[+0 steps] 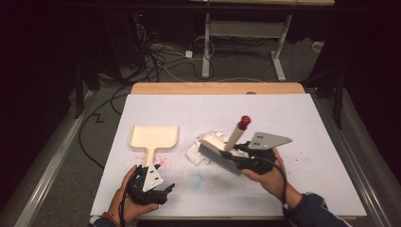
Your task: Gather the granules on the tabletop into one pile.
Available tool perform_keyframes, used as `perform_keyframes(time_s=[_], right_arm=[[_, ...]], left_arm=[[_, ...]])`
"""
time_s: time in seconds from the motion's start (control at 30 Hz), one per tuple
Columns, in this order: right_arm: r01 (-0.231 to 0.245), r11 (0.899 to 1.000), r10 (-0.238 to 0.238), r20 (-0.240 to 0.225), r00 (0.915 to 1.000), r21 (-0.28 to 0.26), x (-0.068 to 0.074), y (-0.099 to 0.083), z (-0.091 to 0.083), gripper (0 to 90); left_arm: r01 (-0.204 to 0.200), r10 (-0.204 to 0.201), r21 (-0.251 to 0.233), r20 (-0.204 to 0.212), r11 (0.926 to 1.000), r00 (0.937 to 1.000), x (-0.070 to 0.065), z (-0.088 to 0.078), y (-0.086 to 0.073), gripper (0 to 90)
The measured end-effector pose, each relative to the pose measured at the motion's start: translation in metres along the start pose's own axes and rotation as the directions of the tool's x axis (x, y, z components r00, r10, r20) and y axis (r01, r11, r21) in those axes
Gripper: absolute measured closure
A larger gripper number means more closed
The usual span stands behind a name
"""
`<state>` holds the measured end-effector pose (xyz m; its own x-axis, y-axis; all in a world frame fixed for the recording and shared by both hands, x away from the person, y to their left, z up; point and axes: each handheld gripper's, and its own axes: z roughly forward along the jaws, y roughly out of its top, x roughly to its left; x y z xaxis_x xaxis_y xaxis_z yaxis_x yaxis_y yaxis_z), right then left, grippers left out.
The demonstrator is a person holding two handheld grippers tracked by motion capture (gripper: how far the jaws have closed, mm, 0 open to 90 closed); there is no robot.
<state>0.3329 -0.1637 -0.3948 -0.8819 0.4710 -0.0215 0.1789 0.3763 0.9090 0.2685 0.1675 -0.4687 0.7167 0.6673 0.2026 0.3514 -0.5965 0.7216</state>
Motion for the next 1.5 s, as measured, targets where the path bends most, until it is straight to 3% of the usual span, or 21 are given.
perform_keyframes(time_s=[0.07,0.17,0.33,0.47,0.63,0.8,0.9,0.93,1.07,1.17,1.2,1.23,1.3,1.37,1.5], right_arm=[[0.0,1.0,0.001,-0.033,0.9995,0.024,0.009,0.002,0.021,67.9],[0.013,0.998,-0.01,-0.041,0.9991,0.065,0.018,0.004,0.046,67.8],[-0.012,0.992,0.012,0.001,0.9999,0.128,0.014,0.003,0.067,67.8],[-0.033,0.985,0.023,0.062,0.9978,0.167,0.005,-0.001,0.069,67.8],[-0.071,0.983,0.05,0.122,0.9913,0.172,-0.005,-0.006,0.059,67.9],[-0.082,0.987,0.065,0.12,0.9907,0.139,-0.008,-0.006,0.044,67.9],[-0.083,0.992,0.074,0.102,0.9921,0.095,-0.009,-0.002,0.032,67.8],[-0.078,0.993,0.069,0.105,0.9921,0.084,-0.008,-0.001,0.027,67.9],[-0.078,0.996,0.073,0.1,0.9923,0.049,-0.009,0.005,0.01,67.9],[-0.076,0.997,0.072,0.111,0.9912,0.034,-0.011,0.006,0.0,67.8],[-0.079,0.997,0.075,0.117,0.9903,0.026,-0.013,0.006,-0.004,67.8],[-0.077,0.997,0.075,0.119,0.9901,0.02,-0.014,0.007,-0.009,67.8],[-0.065,0.998,0.063,0.137,0.9885,0.011,-0.017,0.007,-0.02,67.8],[-0.043,0.999,0.041,0.157,0.9867,0.006,-0.02,0.006,-0.031,67.8],[-0.04,0.999,0.039,0.188,0.9814,0.005,-0.027,-0.001,-0.049,67.8]], left_arm=[[0.009,-0.009,-0.008,-0.009,0.9999,0.9999,0.003,-0.003,-0.002,20.9],[0.029,-0.029,-0.01,-0.017,0.9995,0.9994,0.007,-0.006,-0.004,20.9],[0.04,-0.041,-0.028,-0.048,0.9988,0.998,0.013,-0.01,-0.007,20.9],[0.086,-0.088,-0.031,-0.078,0.9958,0.9931,0.018,-0.012,-0.008,20.8],[0.119,-0.12,-0.022,-0.108,0.9927,0.9868,0.025,-0.012,-0.01,20.8],[0.162,-0.161,-0.007,-0.144,0.9868,0.9763,0.032,-0.011,-0.013,20.7],[0.205,-0.202,0.004,-0.171,0.9787,0.9645,0.039,-0.009,-0.016,19.8],[0.223,-0.217,0.011,-0.194,0.9748,0.9569,0.041,-0.008,-0.017,19.6],[0.324,-0.31,0.033,-0.217,0.9454,0.9256,0.055,-0.002,-0.021,19.3],[0.385,-0.367,0.056,-0.201,0.9212,0.9081,0.063,0.007,-0.025,19.3],[0.397,-0.378,0.064,-0.198,0.9157,0.9043,0.064,0.01,-0.025,19.3],[0.399,-0.381,0.068,-0.182,0.9146,0.9063,0.065,0.013,-0.025,19.3],[0.411,-0.394,0.077,-0.177,0.9083,0.9022,0.067,0.018,-0.024,19.1],[0.415,-0.398,0.082,-0.168,0.9063,0.9021,0.068,0.022,-0.021,19.0],[0.435,-0.415,0.104,-0.171,0.8943,0.8936,0.072,0.031,-0.018,19.0]])
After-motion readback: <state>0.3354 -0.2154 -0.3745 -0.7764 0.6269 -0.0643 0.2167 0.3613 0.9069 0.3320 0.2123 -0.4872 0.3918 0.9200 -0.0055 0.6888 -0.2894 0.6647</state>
